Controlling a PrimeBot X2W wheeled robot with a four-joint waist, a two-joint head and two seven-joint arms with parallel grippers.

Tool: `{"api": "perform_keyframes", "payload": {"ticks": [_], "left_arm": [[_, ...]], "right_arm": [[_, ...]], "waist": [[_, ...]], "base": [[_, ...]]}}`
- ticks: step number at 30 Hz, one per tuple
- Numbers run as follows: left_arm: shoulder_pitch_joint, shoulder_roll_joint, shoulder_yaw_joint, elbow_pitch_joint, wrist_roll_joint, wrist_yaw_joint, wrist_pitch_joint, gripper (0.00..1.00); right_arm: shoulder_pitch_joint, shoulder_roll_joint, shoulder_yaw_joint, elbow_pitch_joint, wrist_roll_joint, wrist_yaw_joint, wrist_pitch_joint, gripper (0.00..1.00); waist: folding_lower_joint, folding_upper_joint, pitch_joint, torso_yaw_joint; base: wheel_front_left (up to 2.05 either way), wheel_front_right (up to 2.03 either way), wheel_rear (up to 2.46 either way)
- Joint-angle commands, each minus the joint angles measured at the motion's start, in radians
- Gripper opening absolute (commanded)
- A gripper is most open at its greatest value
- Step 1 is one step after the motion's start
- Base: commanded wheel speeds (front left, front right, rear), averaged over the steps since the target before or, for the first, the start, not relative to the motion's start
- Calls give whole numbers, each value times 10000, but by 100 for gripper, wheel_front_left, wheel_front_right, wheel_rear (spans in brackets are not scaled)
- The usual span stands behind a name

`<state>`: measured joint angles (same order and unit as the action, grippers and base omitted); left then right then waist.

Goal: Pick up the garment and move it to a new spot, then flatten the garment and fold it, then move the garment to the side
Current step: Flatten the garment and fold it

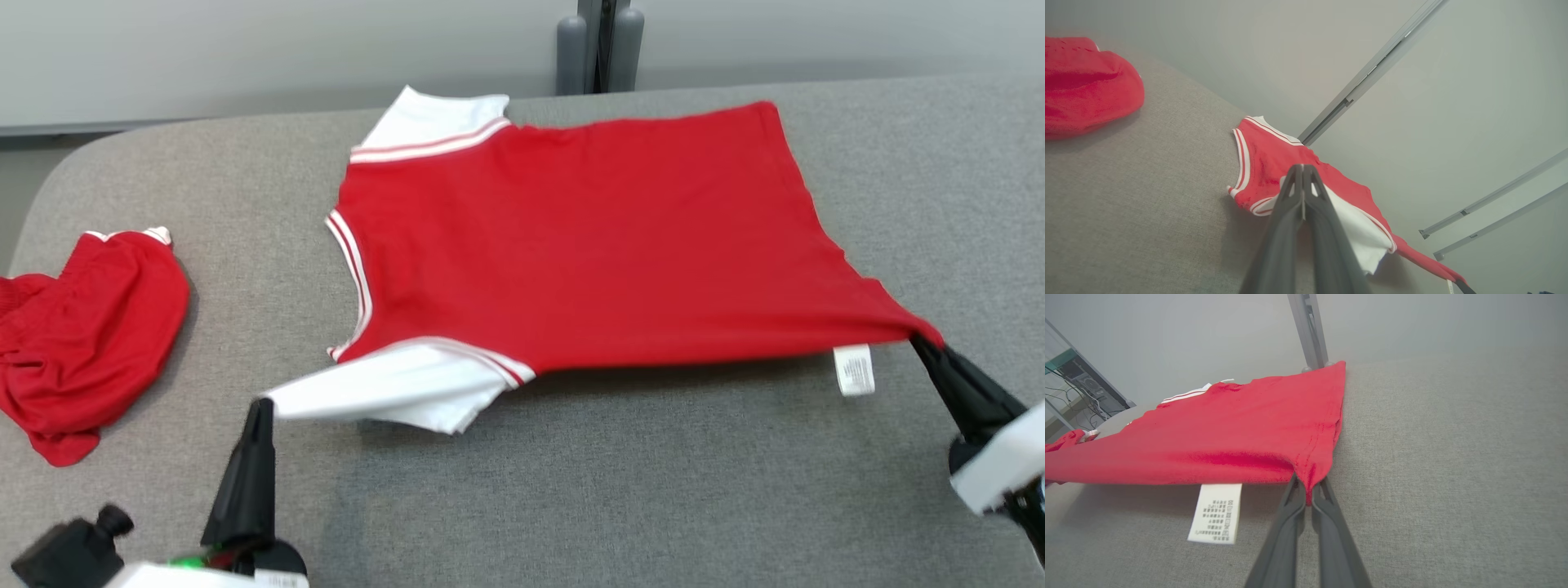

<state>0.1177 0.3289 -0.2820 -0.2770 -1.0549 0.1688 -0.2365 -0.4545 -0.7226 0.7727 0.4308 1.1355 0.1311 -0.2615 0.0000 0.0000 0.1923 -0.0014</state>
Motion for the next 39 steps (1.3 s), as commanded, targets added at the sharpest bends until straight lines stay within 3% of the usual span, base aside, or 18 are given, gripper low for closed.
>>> {"api": "perform_keyframes", "payload": {"ticks": [1,9,14,24,39], "left_arm": [[282,110,33,-230,108,135,-10,0],[1703,532,-366,-1329,327,699,423,0],[1624,597,-537,-1487,246,842,785,0],[-389,-336,-684,-59,-88,138,625,0],[-3359,-998,-409,3842,-608,-1311,524,0]], "right_arm": [[477,-156,-291,-117,-165,-6,-51,0],[3190,-458,-1377,-1232,-702,-6,-53,0],[3765,-477,-1648,-2043,-544,-5,432,0],[2807,456,-2381,-1927,-140,-5,1920,0],[316,2050,-2430,321,-996,-3,2564,0]], "waist": [[0,0,-201,32],[0,0,-560,193],[0,0,-698,49],[0,0,-502,0],[0,0,360,-70]], "base": [[0,0,0],[0,0,0],[0,0,0],[0,0,0],[0,0,0]]}}
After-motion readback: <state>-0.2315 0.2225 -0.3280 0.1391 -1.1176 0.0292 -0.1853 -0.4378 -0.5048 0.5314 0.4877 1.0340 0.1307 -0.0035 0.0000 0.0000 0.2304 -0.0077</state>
